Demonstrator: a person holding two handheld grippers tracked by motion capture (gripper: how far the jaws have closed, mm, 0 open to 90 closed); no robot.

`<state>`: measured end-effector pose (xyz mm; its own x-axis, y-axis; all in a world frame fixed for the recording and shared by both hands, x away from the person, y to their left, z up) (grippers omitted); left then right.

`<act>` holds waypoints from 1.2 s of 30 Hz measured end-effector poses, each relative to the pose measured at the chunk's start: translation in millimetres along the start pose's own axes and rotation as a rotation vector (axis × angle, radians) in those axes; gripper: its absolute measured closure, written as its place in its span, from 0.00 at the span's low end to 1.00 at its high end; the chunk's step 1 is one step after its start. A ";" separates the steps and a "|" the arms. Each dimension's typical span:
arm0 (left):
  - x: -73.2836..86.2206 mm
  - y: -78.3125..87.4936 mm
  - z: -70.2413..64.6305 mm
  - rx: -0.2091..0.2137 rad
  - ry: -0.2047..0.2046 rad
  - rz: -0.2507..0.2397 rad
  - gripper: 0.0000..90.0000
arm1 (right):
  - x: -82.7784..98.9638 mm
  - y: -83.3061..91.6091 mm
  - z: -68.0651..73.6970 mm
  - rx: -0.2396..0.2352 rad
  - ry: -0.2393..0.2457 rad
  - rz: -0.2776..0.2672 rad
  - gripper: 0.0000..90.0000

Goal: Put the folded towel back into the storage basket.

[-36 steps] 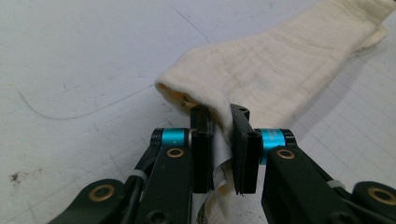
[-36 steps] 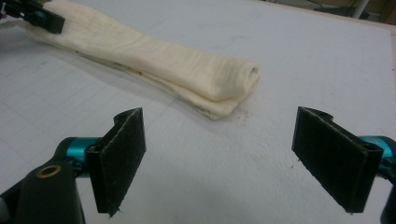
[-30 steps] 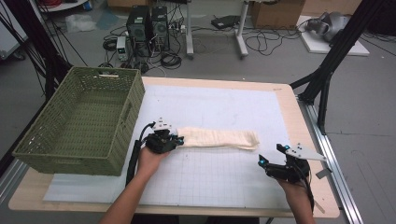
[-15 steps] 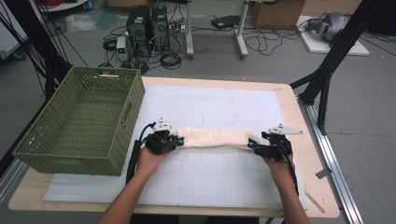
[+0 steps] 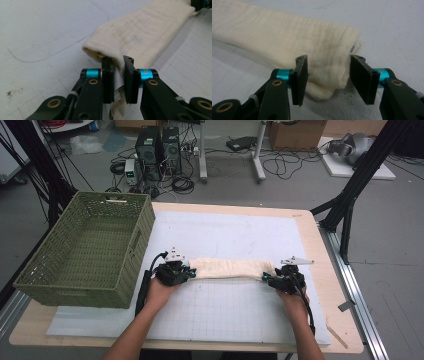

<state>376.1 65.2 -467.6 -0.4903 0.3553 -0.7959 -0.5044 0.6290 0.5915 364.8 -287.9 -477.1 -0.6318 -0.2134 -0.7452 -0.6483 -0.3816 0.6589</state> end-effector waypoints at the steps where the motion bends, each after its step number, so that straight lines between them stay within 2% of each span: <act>1: 0.0 -0.2 0.0 -0.001 0.000 0.000 0.88 | 0.0 0.1 0.2 0.002 -0.003 -0.002 0.54; 5: 0.5 -1.2 -0.1 -0.007 -0.005 0.004 0.88 | 0.3 0.9 2.5 0.020 -0.015 0.000 0.60; 7: 0.7 -1.4 -0.6 -0.010 -0.005 0.006 0.88 | 1.0 1.8 3.8 0.012 -0.008 0.000 0.71; 8: 0.9 -1.5 -0.7 -0.010 -0.006 0.009 0.88 | 1.7 2.0 6.1 -0.015 -0.005 -0.004 0.79; 11: 1.7 -2.1 -0.9 -0.009 -0.010 0.015 0.88 | 2.9 2.2 10.0 -0.018 0.006 -0.012 0.86; 14: 1.8 -1.4 -1.4 -0.007 -0.005 0.015 0.88 | 3.2 2.4 10.3 -0.028 -0.015 -0.014 0.89; 18: -1.0 6.0 -3.2 0.008 0.006 -0.012 0.88 | 3.8 4.4 12.2 -0.009 0.019 -0.024 0.90; 21: -3.5 14.9 -7.0 0.014 0.002 -0.052 0.88 | 5.6 8.0 12.2 -0.021 0.028 -0.034 0.90; 27: 1.8 25.8 -20.1 0.044 -0.034 -0.099 0.88 | 10.1 20.8 10.8 -0.045 0.071 -0.074 0.90; 32: 3.0 34.4 -28.4 0.064 -0.061 -0.166 0.88 | 11.2 33.5 8.6 -0.068 0.111 -0.120 0.90; 36: 2.3 39.9 -32.7 0.070 -0.074 -0.195 0.88 | 11.5 41.6 7.8 -0.082 0.116 -0.146 0.90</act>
Point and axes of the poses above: each handheld gripper's, and its own axes: y roughly backward along the jaws, x roughly out of its underside, z roughly to its left, the point moved 4 cm from there along -y, roughly forward along the jaws, and after that the axes turned 1 degree about z, right-handed, at the moved point
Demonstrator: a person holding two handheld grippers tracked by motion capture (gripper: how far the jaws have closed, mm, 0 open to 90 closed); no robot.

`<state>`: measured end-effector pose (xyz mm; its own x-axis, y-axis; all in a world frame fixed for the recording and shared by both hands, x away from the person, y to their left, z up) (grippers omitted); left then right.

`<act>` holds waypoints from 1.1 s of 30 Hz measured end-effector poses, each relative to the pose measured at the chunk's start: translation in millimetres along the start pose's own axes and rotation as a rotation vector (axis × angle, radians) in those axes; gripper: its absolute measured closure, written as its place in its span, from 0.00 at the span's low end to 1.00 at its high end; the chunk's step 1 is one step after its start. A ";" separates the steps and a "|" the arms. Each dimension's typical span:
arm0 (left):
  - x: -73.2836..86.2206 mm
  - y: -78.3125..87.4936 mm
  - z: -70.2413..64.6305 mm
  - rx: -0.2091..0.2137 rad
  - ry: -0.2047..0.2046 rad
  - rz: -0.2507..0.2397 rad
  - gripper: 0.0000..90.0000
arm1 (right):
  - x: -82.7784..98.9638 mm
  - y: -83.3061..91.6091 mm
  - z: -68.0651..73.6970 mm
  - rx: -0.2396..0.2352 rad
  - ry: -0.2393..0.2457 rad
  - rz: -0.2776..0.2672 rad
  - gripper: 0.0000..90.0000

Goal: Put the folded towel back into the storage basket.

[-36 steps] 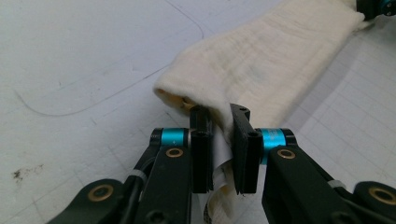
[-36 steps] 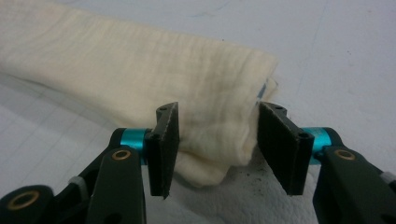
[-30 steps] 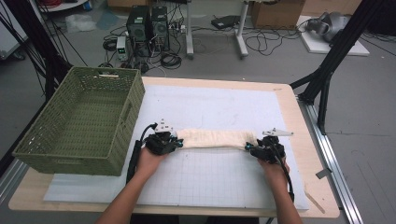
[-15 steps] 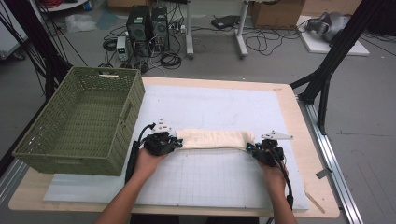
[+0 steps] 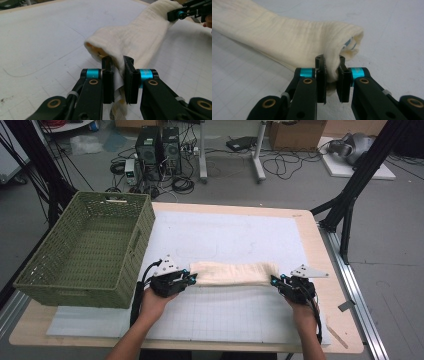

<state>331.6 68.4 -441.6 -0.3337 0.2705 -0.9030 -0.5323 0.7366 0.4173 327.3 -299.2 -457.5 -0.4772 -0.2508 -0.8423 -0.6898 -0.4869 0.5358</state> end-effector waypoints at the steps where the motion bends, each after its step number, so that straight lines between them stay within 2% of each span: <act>1: -0.4 1.5 -0.9 0.000 -0.001 -0.012 0.88 | 0.2 1.7 0.3 -0.006 -0.002 -0.008 0.90; 5: 0.1 9.9 -3.5 0.009 -0.001 -0.047 0.88 | 1.0 6.7 1.7 -0.050 -0.017 -0.048 0.90; 18: -5.0 29.7 -10.6 0.015 -0.026 -0.108 0.89 | -13.6 12.2 4.8 -0.078 0.003 -0.116 0.90; 24: -8.1 38.1 -12.0 0.023 -0.031 -0.147 0.89 | -25.9 15.8 3.8 -0.104 0.005 -0.166 0.90; 33: -19.0 50.9 -12.7 0.020 -0.034 -0.205 0.89 | -47.0 12.2 4.9 -0.108 0.022 -0.170 0.91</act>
Point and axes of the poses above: each handheld gripper's, and its own axes: y roughly backward along the jaws, x roughly out of its underside, z roughly to its left, the point moved 4 cm from there along -y, roughly forward along the jaws, and after that the axes turned 1 degree about z, right-handed, at the moved point
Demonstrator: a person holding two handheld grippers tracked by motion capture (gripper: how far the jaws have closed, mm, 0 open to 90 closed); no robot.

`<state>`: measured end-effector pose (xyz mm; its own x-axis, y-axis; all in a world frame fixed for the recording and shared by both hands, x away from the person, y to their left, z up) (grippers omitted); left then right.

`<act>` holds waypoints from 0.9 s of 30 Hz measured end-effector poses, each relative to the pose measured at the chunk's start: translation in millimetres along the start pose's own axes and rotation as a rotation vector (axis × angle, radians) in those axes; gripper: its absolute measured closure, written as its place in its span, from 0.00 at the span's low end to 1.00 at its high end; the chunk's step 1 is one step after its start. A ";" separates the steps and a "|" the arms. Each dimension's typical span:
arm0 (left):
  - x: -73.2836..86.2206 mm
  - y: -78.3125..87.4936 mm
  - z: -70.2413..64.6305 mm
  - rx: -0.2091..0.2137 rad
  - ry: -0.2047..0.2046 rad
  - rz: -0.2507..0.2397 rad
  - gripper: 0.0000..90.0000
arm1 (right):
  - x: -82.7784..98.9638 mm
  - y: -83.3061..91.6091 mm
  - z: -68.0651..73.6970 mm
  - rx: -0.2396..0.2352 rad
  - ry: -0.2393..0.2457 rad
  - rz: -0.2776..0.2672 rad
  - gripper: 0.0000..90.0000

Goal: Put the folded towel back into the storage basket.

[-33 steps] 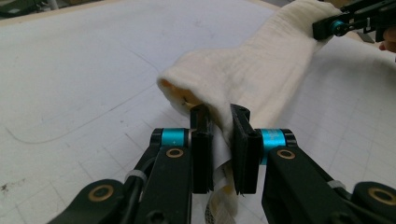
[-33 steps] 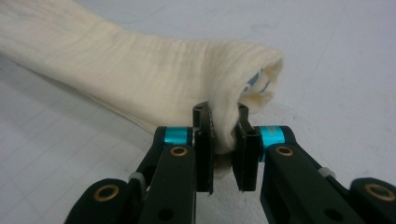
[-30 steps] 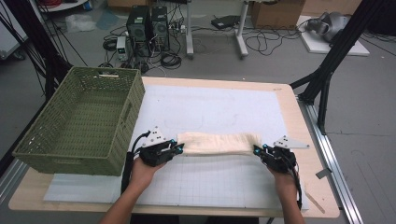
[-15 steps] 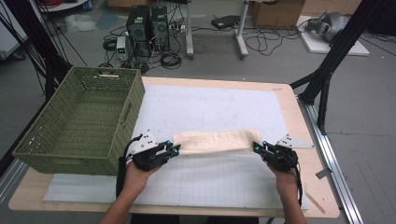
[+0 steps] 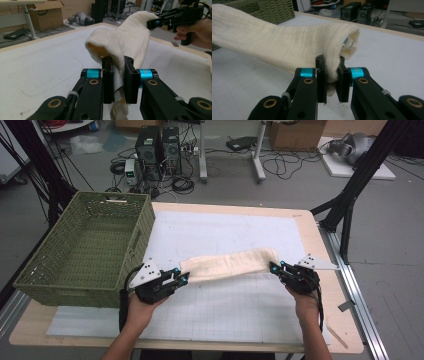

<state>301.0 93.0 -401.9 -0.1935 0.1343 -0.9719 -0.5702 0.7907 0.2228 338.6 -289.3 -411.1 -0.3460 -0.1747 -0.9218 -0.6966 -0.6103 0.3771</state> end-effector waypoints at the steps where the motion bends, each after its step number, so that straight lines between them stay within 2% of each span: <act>1: -1.8 1.5 0.1 -0.001 -0.003 -0.005 0.89 | -2.8 -1.5 -0.2 0.000 0.003 0.000 0.91; 10: -12.1 11.0 -0.1 -0.013 -0.017 -0.041 0.89 | -27.0 -12.3 -0.2 0.005 0.034 -0.012 0.91; 18: -20.2 21.5 0.5 -0.025 -0.027 -0.073 0.89 | -41.7 -21.5 1.3 -0.020 0.052 -0.042 0.91; 27: -24.3 28.4 0.8 -0.040 -0.036 -0.091 0.89 | -58.3 -37.1 1.4 -0.024 0.067 -0.035 0.91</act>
Point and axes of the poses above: each handheld gripper's, and its own axes: y roughly backward along the jaws, x roughly out of its underside, z roughly to its left, the point moved 4 cm from there along -y, roughly forward along the jaws, and after that the axes turned 1 degree about z, right-handed, at the moved point
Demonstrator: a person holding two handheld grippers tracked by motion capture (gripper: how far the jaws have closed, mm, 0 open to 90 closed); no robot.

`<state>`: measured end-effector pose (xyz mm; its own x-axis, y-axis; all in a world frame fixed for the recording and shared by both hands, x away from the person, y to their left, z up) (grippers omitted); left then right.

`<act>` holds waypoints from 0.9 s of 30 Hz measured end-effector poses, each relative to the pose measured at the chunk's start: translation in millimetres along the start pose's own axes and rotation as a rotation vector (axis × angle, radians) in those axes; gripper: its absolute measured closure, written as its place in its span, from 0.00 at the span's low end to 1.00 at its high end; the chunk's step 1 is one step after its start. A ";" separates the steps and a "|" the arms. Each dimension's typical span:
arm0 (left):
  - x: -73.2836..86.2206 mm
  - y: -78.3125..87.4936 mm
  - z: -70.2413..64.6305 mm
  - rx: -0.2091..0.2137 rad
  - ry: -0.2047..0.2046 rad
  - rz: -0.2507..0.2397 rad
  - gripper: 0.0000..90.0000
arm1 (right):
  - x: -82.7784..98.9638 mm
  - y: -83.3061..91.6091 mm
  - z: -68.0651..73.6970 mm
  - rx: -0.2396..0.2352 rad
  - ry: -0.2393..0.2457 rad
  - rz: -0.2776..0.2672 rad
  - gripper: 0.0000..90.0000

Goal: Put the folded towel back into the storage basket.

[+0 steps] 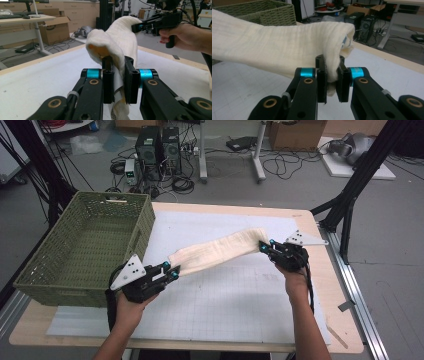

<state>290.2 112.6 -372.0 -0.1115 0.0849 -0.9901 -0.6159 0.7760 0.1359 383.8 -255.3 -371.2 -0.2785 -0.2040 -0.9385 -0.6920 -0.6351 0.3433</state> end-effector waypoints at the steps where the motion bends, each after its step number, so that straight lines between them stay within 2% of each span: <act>1: -0.4 1.1 -0.4 -0.006 -0.003 -0.004 0.89 | -2.2 -1.8 0.1 0.000 0.001 0.001 0.91; 6: -2.1 6.2 -2.1 -0.013 -0.011 -0.016 0.89 | -16.8 -11.2 1.1 0.001 0.026 0.004 0.91; 10: -4.3 10.4 -2.0 -0.020 -0.018 -0.024 0.89 | -29.7 -18.9 2.1 -0.006 0.026 -0.007 0.91; 15: -6.9 19.0 1.3 -0.040 -0.017 -0.039 0.89 | -45.0 -31.8 4.8 -0.012 0.058 -0.009 0.91; 19: -7.9 28.0 4.7 -0.061 -0.013 -0.048 0.89 | -56.1 -43.4 10.7 -0.032 0.061 -0.010 0.91; 27: -10.6 47.1 11.1 -0.103 -0.004 -0.070 0.89 | -79.0 -70.7 25.8 -0.059 0.097 -0.011 0.91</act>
<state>271.0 155.2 -355.5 -0.0623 0.0354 -0.9974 -0.6991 0.7117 0.0689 437.5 -175.1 -320.4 -0.2034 -0.2660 -0.9423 -0.6536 -0.6796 0.3329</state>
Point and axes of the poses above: each handheld gripper's, and its own axes: y roughly backward along the jaws, x roughly out of its underside, z roughly to its left, the point moved 4 cm from there along -y, roughly forward along the jaws, and after that the axes turned 1 degree about z, right-handed, at the moved point
